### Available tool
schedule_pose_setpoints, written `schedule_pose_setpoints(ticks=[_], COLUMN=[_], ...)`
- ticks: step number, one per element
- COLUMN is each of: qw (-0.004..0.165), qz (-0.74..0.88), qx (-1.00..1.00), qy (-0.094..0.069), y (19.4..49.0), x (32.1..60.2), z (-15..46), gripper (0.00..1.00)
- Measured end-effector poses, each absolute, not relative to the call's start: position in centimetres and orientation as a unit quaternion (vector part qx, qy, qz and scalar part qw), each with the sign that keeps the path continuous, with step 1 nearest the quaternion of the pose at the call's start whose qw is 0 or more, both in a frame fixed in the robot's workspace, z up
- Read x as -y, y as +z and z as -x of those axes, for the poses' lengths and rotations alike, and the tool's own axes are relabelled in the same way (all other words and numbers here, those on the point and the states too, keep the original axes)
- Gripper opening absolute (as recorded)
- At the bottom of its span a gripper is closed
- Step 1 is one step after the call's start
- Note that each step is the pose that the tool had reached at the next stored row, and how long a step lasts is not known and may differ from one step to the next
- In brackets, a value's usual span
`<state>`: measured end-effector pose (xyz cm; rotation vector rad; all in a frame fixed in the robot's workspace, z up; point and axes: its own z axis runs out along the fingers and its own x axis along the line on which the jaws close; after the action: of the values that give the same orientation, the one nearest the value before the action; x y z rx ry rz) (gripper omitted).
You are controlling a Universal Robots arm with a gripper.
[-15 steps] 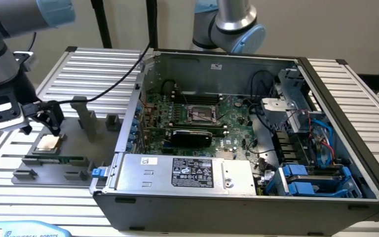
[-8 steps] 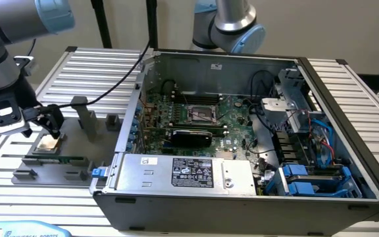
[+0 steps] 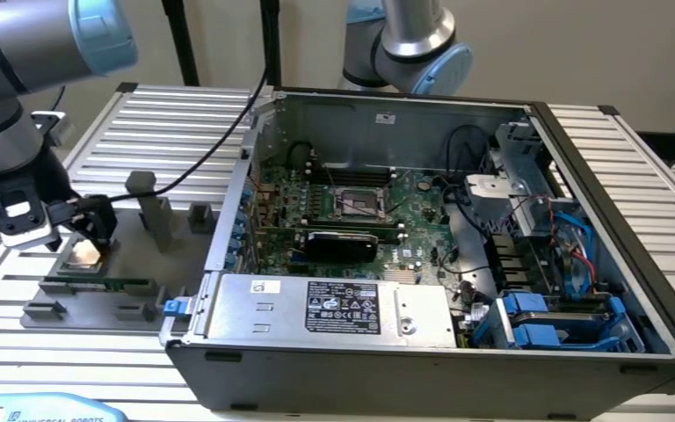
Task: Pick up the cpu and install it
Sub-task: 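Pick up the cpu and move it towards the insertion slot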
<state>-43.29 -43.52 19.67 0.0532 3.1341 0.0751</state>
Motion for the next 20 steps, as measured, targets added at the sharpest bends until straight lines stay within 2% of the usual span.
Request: schedule_pose_setpoints(ticks=[20], qw=[0.001], qz=[-0.017], qx=[-1.000], qy=[0.024], y=[18.5], x=[43.4], z=[43.1], gripper=[0.73])
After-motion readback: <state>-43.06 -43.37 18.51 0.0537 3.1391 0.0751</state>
